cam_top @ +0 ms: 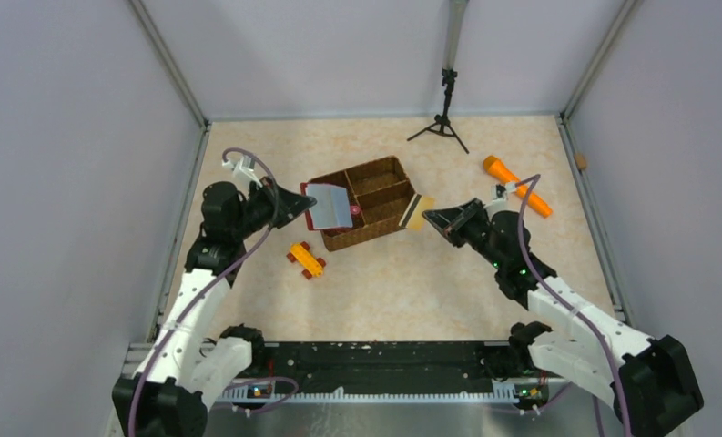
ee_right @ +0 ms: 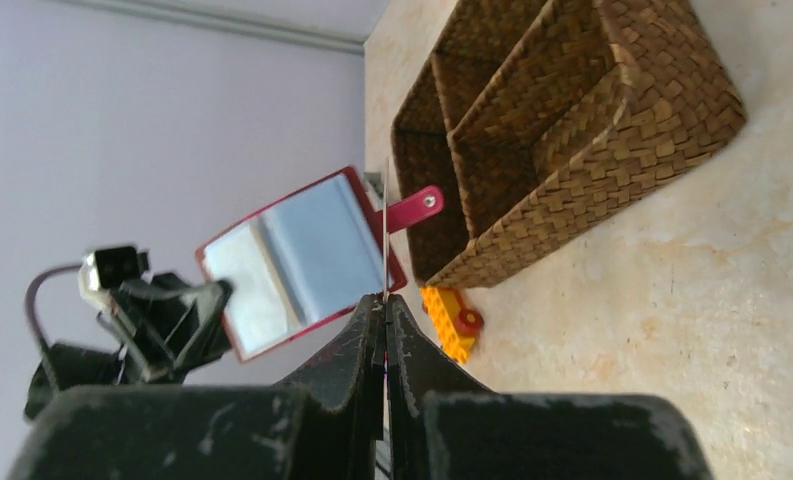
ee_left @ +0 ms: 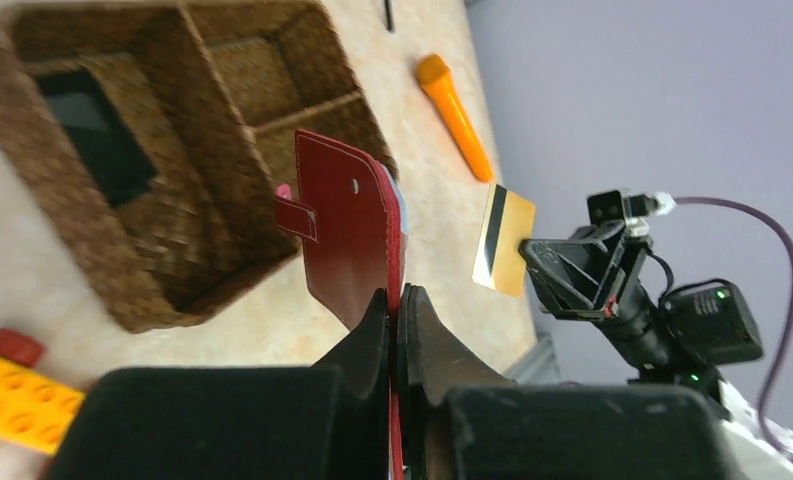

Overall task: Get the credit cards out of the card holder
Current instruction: Remove the credit card from the card holder, then place the credit card in the storage box.

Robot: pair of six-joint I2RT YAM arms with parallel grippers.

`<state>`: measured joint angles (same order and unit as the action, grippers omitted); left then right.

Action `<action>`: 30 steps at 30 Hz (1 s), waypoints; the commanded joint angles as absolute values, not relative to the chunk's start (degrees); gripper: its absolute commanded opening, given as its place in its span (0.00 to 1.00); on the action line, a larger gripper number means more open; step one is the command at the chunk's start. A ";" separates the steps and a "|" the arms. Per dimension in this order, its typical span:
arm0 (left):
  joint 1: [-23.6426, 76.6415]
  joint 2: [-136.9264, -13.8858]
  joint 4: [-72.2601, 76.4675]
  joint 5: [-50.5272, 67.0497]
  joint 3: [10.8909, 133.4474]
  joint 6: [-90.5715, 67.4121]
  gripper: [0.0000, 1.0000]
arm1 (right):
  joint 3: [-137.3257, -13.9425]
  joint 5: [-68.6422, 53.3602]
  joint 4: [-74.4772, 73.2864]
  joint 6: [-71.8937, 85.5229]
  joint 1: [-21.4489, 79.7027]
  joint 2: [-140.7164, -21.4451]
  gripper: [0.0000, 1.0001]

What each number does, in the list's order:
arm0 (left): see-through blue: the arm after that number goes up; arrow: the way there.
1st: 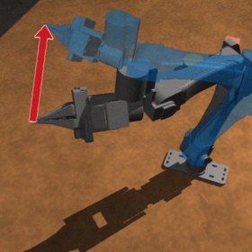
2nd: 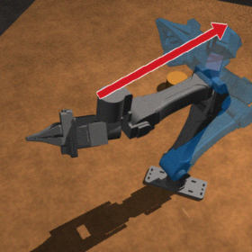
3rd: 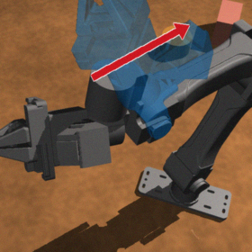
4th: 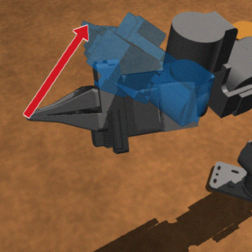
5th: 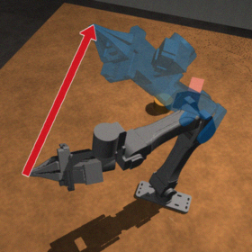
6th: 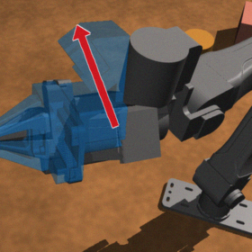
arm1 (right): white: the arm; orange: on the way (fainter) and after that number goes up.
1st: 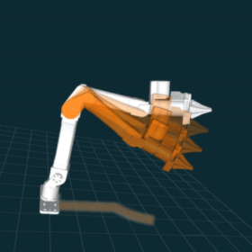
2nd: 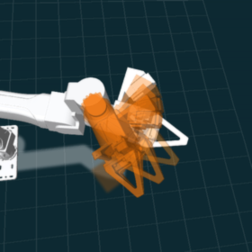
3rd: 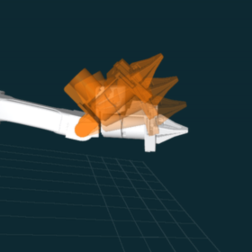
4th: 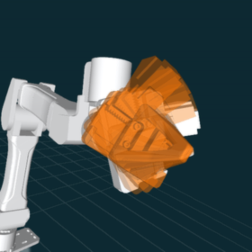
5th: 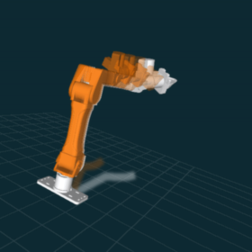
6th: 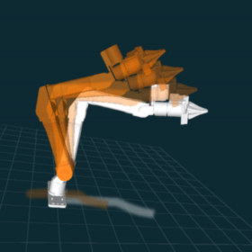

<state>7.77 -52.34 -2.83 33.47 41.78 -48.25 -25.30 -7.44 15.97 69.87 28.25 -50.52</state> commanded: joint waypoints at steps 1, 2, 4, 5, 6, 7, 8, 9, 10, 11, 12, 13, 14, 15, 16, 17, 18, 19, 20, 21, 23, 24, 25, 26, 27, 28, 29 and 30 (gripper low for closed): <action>5.69 -47.44 -14.53 24.32 47.84 -38.47 0.00 | -30.12 6.22 22.22 75.79 32.47 -55.26 0.00; 5.44 -46.86 -15.54 23.33 48.29 -37.74 0.00 | -30.93 8.37 22.04 76.58 33.60 -56.79 0.00; 5.12 -45.92 -17.02 21.12 48.87 -36.61 0.00 | -32.35 12.05 21.87 79.14 35.22 -60.07 0.00; 5.02 -45.62 -17.57 20.49 49.11 -36.18 0.00 | -32.84 13.45 22.23 80.58 35.85 -61.58 0.00; 4.93 -45.25 -18.09 19.77 49.28 -35.76 0.00 | -33.12 14.58 22.72 82.20 36.28 -63.18 0.00; 4.86 -44.93 -18.63 18.98 49.41 -35.50 0.00 | -33.46 15.52 22.86 83.88 36.58 -64.66 0.00; 4.84 -44.66 -19.13 18.23 49.44 -35.24 0.00 | -33.79 16.49 23.20 85.52 36.91 -66.23 0.00; 4.83 -44.46 -19.31 17.77 49.38 -35.02 0.00 | -34.16 17.57 23.24 87.02 37.27 -67.66 0.00; 4.77 -44.25 -19.40 17.54 49.38 -34.80 0.00 | -34.70 18.51 23.39 88.41 37.61 -69.23 0.00; 4.75 -44.14 -19.61 17.38 49.34 -34.65 0.00 | -35.39 19.25 23.60 89.14 37.92 -70.69 0.00; 4.75 -44.06 -19.74 17.29 49.33 -34.51 0.00 | -36.33 19.93 23.32 89.77 38.25 -72.04 0.00; 4.75 -43.86 -19.85 17.17 49.31 -34.39 0.00 | -37.38 20.64 22.81 90.49 38.62 -73.39 0.00; 4.67 -43.67 -19.97 17.07 49.31 -34.29 0.00 | -38.30 21.32 22.34 90.98 38.98 -74.59 0.00; 4.66 -43.52 -19.95 16.89 49.32 -34.14 0.00 | -39.17 22.13 21.95 91.68 39.42 -75.82 0.00; 4.66 -43.39 -20.08 16.61 49.36 -33.98 0.00 | -40.19 22.87 21.55 92.46 39.80 -77.39 0.00; 4.66 -43.15 -20.19 16.47 49.45 -33.87 0.00 | -40.77 23.55 21.27 93.21 40.08 -78.46 0.00; 4.66 -42.98 -20.26 16.30 49.40 -33.72 0.00 | -41.37 24.06 21.19 93.72 40.40 -79.46 0.00; 4.60 -42.80 -20.30 16.12 49.46 -33.67 0.00 | -41.92 24.83 21.03 94.07 40.69 -80.41 0.00; 4.57 -42.54 -20.30 16.02 49.46 -33.59 0.00 | -42.45 25.52 20.64 94.67 41.02 -81.24 0.00; 4.57 -42.37 -20.32 15.93 49.44 -33.50 0.00 | -42.98 26.05 20.04 95.41 41.24 -82.06 0.00; 4.57 -42.14 -20.31 15.82 49.53 -33.20 0.00 | -44.15 27.18 18.83 96.54 41.75 -83.46 0.00; 4.57 -42.03 -20.40 15.74 49.65 -32.96 0.00 | -44.82 28.09 17.57 97.15 42.12 -84.02 0.00; 4.57 -42.02 -20.51 15.57 49.72 -32.76 0.00 | -45.47 28.87 16.92 97.62 42.35 -84.69 0.00; 4.57 -41.89 -20.64 15.36 49.81 -32.59 0.00 | -46.11 29.67 15.95 98.09 42.62 -85.27 0.00; 4.57 -41.78 -20.65 15.30 49.83 -32.46 0.00 | -46.56 30.33 15.23 98.52 42.97 -85.78 0.00; 4.53 -41.67 -20.65 15.29 49.83 -32.37 0.00 | -46.86 30.91 14.84 98.86 43.32 -86.31 0.00; 4.56 -41.57 -20.65 15.29 49.84 -32.28 0.00 | -47.05 31.42 14.81 99.29 43.52 -86.75 0.00; 4.57 -41.52 -20.65 15.29 49.96 -32.19 0.00 | -47.17 31.92 14.73 99.69 43.80 -87.19 0.00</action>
